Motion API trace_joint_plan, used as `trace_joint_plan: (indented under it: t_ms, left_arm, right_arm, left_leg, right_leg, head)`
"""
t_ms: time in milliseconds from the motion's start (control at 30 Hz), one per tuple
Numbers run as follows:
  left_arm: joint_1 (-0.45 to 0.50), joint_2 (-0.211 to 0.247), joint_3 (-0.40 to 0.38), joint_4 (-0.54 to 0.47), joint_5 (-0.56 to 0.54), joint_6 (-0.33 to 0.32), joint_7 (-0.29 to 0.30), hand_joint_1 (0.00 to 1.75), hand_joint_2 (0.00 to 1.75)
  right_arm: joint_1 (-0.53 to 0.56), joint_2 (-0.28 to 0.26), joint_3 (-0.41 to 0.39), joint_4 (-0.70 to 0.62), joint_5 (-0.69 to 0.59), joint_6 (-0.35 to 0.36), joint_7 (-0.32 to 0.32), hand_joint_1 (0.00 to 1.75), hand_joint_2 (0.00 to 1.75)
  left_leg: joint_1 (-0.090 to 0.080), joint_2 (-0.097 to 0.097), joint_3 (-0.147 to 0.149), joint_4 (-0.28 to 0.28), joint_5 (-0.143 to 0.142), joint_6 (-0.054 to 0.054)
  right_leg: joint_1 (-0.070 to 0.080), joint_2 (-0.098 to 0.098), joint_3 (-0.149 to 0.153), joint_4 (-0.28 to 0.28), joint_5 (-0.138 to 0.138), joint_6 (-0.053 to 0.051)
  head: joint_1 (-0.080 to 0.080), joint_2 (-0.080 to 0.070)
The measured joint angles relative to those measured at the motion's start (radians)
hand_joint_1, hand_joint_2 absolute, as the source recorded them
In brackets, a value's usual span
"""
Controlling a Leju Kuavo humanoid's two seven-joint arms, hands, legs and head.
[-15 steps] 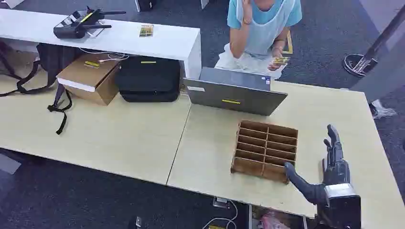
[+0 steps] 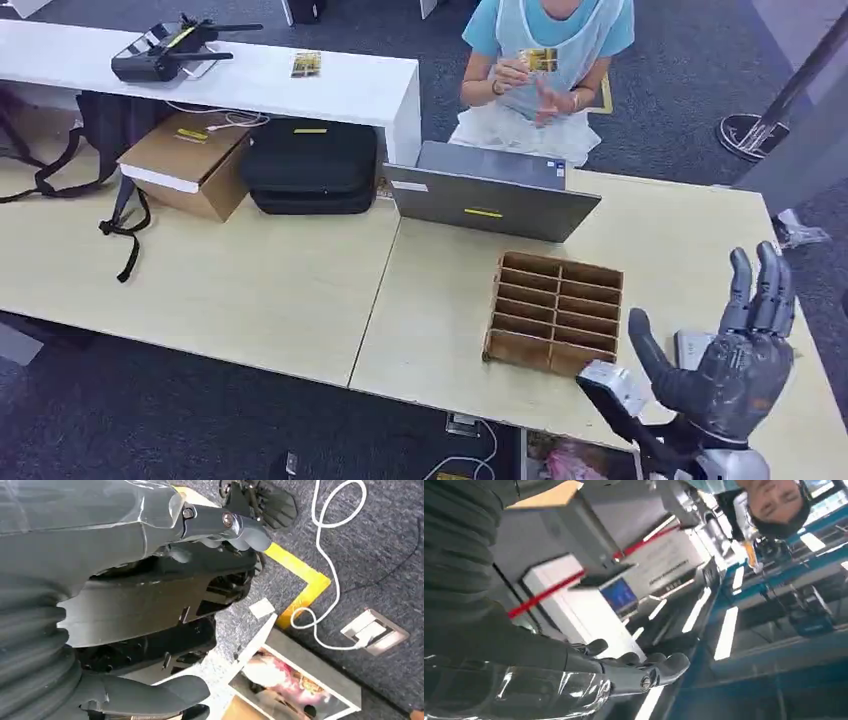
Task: Pass the card to the sensor for recognition and then transmit it.
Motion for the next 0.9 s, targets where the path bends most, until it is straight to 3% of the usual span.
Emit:
trace_joint_plan:
  t_ms: [233,400,500,633,767,900]
  left_arm:
    - [0.0,-0.001,0.0,0.0,0.0,0.0,0.0,0.0,1.75]
    - [-0.005,-0.003,0.0,0.0,-0.019,0.0,0.0,0.0,1.75]
    - [-0.011,-0.008,0.0,0.0,-0.028,0.001,0.0,0.0,1.75]
    - [-0.017,-0.016,0.0,0.0,-0.04,0.001,0.003,0.0,1.75]
    - [-0.027,-0.023,0.0,0.0,-0.053,0.001,0.003,0.0,1.75]
    - [-0.037,-0.034,0.0,0.0,-0.063,0.002,0.003,0.0,1.75]
  right_arm:
    - [-0.024,0.0,0.021,0.022,0.014,-0.011,0.012,0.0,1.75]
    - [-0.08,-0.003,0.049,0.059,0.247,-0.078,0.096,0.0,1.75]
    - [-0.161,-0.008,0.082,0.111,0.306,-0.067,0.132,0.0,1.75]
    - [-0.307,-0.008,0.127,0.211,0.31,0.02,0.148,0.0,1.75]
    - [-0.519,-0.008,0.173,0.389,0.28,0.115,0.172,0.0,1.75]
    - [-0.705,-0.008,0.19,0.588,0.266,0.133,0.198,0.0,1.75]
  left_leg:
    - [0.0,0.0,0.0,0.0,0.0,0.0]
    - [0.0,0.001,0.0,0.0,0.0,0.0]
    - [0.0,0.001,0.0,0.0,0.002,-0.001]
    - [0.0,0.002,0.0,0.0,0.003,-0.001]
    - [0.0,0.002,-0.001,0.0,0.006,-0.001]
    - [0.0,0.001,-0.001,0.0,0.007,-0.001]
  right_leg:
    - [0.0,0.0,0.0,0.0,0.0,0.0]
    - [0.0,0.001,0.0,0.0,0.0,0.0]
    - [0.0,0.001,0.0,0.0,0.001,-0.001]
    - [0.0,0.002,0.0,0.0,0.003,-0.002]
    - [0.0,0.002,-0.001,0.001,0.006,-0.002]
    - [0.0,0.001,-0.001,0.0,0.007,-0.002]
  head:
    - [-0.001,0.0]
    - [-0.001,0.0]
    - [0.0,0.0]
    - [0.0,0.0]
    - [0.0,0.0]
    - [0.0,0.0]
